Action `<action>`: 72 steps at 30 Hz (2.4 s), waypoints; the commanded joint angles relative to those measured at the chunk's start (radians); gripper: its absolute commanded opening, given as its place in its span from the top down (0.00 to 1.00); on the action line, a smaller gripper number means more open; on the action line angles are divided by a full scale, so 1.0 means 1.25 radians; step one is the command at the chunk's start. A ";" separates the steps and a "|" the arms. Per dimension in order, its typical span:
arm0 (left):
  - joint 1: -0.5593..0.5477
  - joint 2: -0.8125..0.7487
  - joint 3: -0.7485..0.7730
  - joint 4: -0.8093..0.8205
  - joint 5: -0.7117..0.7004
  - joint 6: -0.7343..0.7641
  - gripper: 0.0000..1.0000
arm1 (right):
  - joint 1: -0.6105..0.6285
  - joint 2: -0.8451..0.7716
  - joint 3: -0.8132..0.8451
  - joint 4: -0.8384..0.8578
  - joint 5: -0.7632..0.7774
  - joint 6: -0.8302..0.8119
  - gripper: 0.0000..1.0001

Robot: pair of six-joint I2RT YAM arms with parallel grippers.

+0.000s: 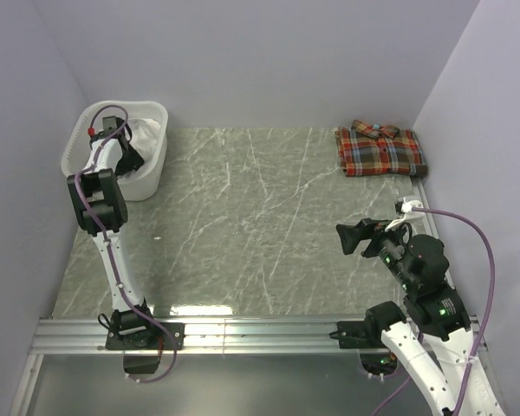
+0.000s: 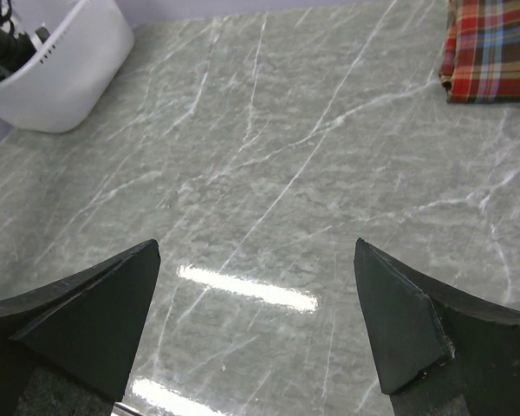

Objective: Fold and stack the long sleeve shirts
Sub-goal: Grab the shirt from the pile, then move the shirt to the center of the board

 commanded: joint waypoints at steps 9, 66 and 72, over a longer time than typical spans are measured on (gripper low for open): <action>0.003 -0.038 -0.048 0.094 0.065 0.014 1.00 | 0.006 0.015 0.006 0.018 -0.017 0.005 0.00; -0.486 -1.216 -0.903 0.202 0.246 -0.027 0.08 | 0.012 0.216 0.035 0.062 -0.222 0.060 0.00; -0.485 -1.182 -0.933 0.216 0.188 -0.006 0.09 | 0.020 0.383 -0.018 0.164 -0.223 0.142 0.14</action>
